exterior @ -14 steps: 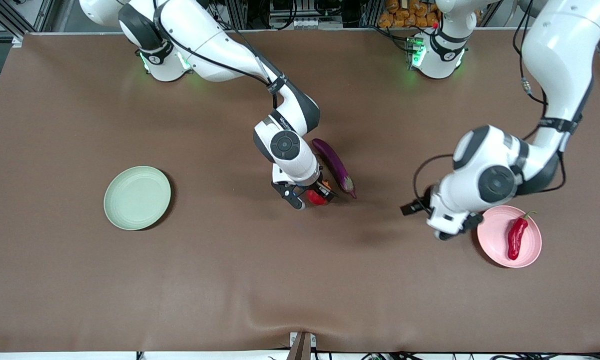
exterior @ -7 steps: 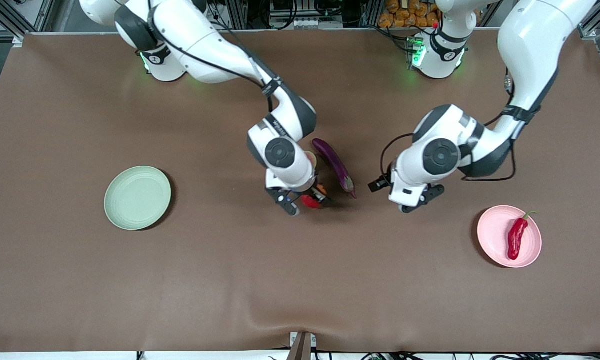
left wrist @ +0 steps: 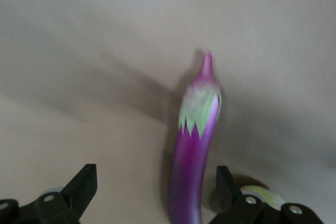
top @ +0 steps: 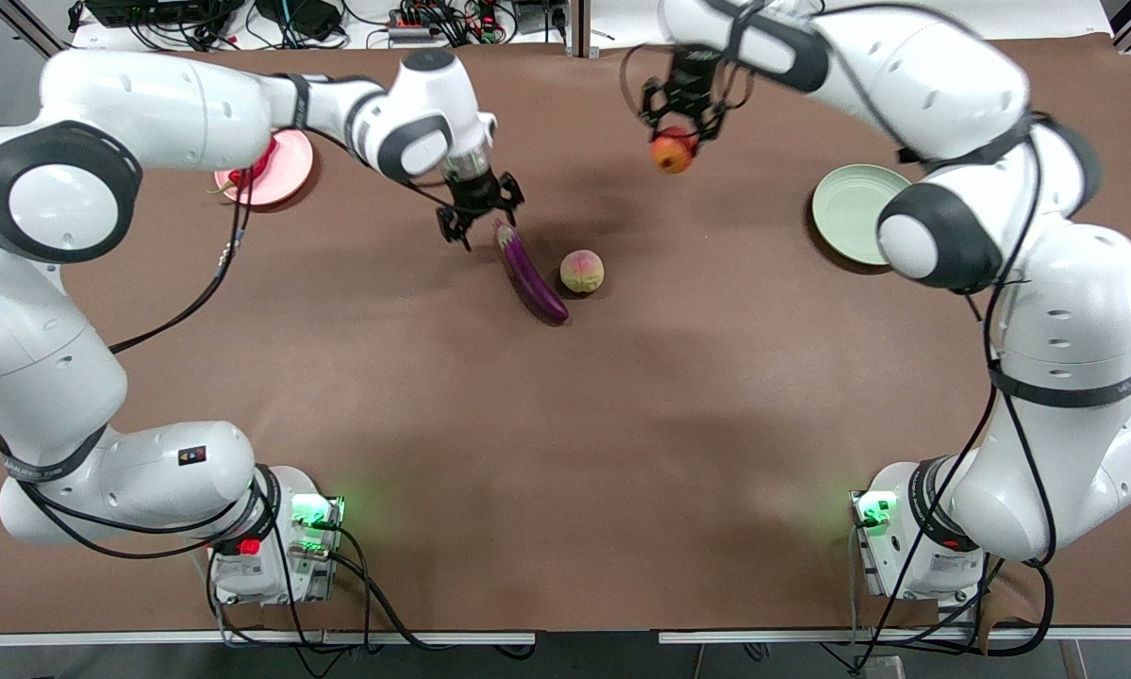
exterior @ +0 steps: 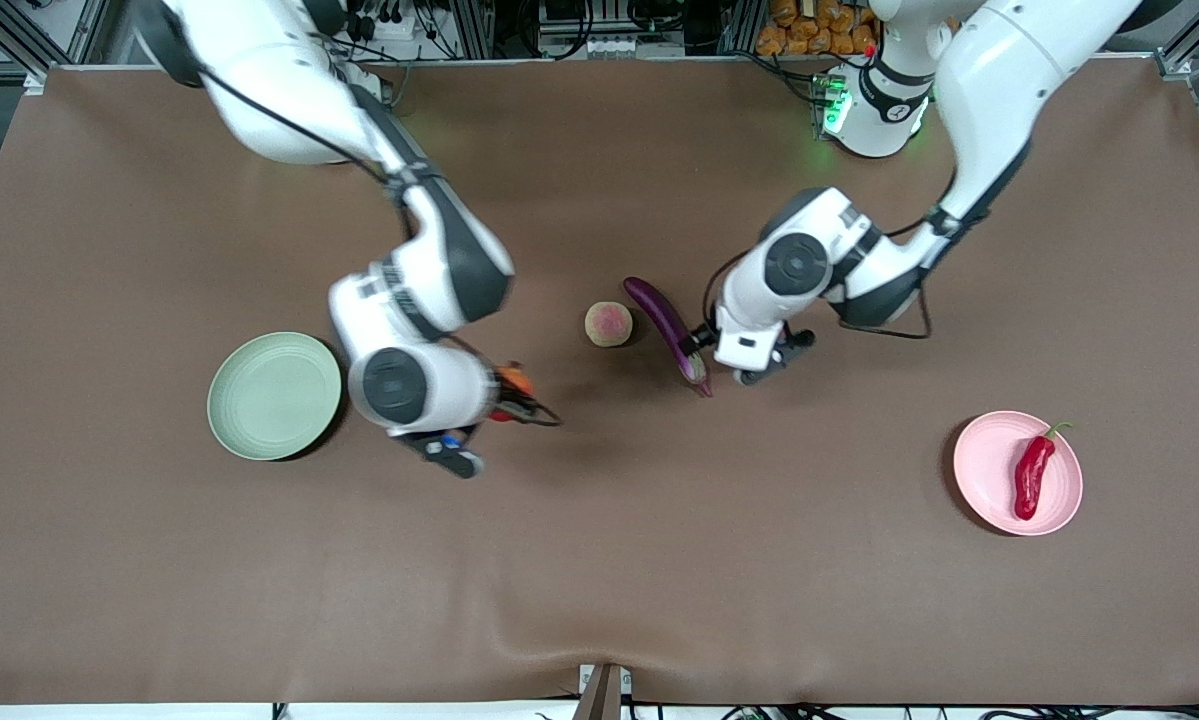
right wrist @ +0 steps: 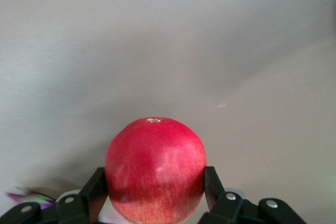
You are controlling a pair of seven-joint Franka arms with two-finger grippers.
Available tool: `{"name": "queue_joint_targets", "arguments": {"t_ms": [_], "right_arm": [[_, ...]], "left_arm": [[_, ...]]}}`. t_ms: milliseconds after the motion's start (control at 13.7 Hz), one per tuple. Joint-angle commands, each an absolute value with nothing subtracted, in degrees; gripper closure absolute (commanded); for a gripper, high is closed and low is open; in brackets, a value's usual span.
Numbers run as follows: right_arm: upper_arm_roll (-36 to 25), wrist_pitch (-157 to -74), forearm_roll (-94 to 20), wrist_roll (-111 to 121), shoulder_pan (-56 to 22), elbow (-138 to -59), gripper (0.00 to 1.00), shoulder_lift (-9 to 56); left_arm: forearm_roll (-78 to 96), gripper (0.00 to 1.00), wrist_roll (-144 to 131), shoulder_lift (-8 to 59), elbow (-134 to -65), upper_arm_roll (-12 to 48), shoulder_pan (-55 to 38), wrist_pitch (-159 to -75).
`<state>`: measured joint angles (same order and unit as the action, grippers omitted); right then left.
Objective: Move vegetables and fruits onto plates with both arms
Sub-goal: 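Lift the eggplant with the left gripper while the right gripper carries apple, then release the apple with the right gripper while the left gripper places eggplant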
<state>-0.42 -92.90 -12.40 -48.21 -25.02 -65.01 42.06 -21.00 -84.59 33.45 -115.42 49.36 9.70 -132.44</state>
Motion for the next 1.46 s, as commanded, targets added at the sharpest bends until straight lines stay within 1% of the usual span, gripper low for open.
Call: {"name": "queue_joint_targets", "arguments": {"t_ms": [0, 220, 439, 513, 586, 659, 732, 806, 952, 1172, 1392], "right_arm": [[0.18, -92.63, -10.55, -36.43, -20.06, -75.72, 1.00, 34.04], [0.09, -96.76, -9.06, -24.48, -14.43, -86.37, 1.00, 27.71], [0.09, -99.04, -6.60, -14.10, -8.98, -93.31, 1.00, 24.71], [0.09, -101.23, -6.50, -10.84, -7.49, -96.99, 1.00, 23.22], [0.09, -104.82, -6.50, -8.72, -5.90, -101.82, 1.00, 21.20], [0.09, -109.29, -5.98, -6.79, -5.19, -107.09, 1.00, 19.27], [0.09, -113.77, -4.93, -4.07, -3.62, -111.92, 1.00, 17.51], [0.09, -116.95, -4.75, -1.26, -1.86, -115.45, 1.00, 16.53], [0.09, -119.17, -4.75, 0.61, -0.53, -118.29, 1.00, 16.17], [0.09, -124.17, -4.22, 4.81, 2.19, -121.19, 1.00, 16.79], [0.17, -128.66, -4.22, 6.68, 4.21, -124.27, 1.00, 17.14]], "left_arm": [[-28.97, 0.00, -97.34, 34.70, -116.63, 49.13, 4.59, -135.52], [-39.17, 0.00, -106.42, 39.01, -116.54, 48.87, 3.16, -137.45], [-44.29, 0.01, -110.47, 41.74, -116.02, 48.52, 2.64, -138.43], [-44.64, 0.10, -110.57, 42.10, -115.84, 47.99, 2.46, -138.51], [-44.65, 0.28, -110.57, 42.53, -115.58, 47.73, 1.85, -138.52], [-44.74, 0.68, -110.48, 42.71, -115.05, 46.85, 1.06, -138.52], [-44.74, 1.00, -110.48, 42.63, -114.44, 46.32, 0.36, -138.52], [-44.65, 1.00, -109.78, 42.28, -114.00, 46.23, 0.53, -138.43], [-44.74, 1.00, -106.29, 41.40, -112.07, 46.23, 2.45, -137.73], [-43.95, 1.00, -93.39, 38.59, -110.92, 47.63, 10.87, -135.10], [-43.42, 1.00, -79.85, 38.41, -107.85, 52.01, 20.10, -129.40]]}}
